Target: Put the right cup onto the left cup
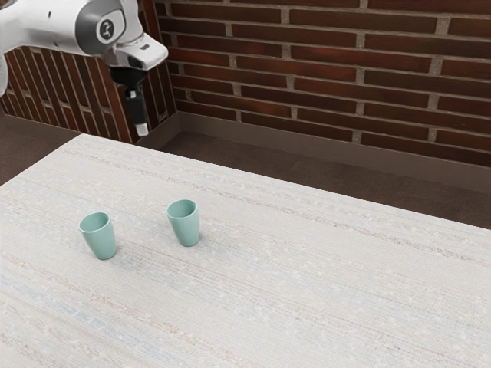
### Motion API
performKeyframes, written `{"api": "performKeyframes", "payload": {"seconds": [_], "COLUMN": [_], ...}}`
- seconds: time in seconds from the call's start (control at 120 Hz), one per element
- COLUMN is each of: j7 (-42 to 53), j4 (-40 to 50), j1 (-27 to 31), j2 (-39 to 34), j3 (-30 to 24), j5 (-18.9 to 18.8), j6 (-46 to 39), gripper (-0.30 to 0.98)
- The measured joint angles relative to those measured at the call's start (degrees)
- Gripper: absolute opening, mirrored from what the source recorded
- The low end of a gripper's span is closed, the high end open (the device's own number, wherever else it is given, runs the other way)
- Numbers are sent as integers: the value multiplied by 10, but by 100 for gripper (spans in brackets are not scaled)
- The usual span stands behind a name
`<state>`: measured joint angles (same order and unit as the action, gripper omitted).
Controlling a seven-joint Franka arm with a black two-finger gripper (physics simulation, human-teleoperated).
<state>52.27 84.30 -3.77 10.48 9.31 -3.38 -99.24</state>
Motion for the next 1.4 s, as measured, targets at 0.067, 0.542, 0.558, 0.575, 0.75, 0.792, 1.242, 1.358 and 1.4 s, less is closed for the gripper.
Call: {"api": "performKeyframes", "payload": {"seconds": [0.067,0.542,0.558,0.575,0.75,0.792,1.242,1.358,1.4], "j7": [1,5,5,5,5,5,-8,-13,-14], "j4": [-1,27,29,30,47,47,64,84,90], "j1": [2,7,8,9,13,13,8,7,5], "j2": [7,178,182,185,218,224,220,198,188], "j3": [0,-1,-1,-1,-3,-4,-7,-6,-6], "j5": [6,31,31,31,32,31,66,66,64], "j6": [2,-115,-119,-124,-167,-179,-227,-230,-234], "gripper": [69,69,69,69,69,66,-3,-6,-7]}}
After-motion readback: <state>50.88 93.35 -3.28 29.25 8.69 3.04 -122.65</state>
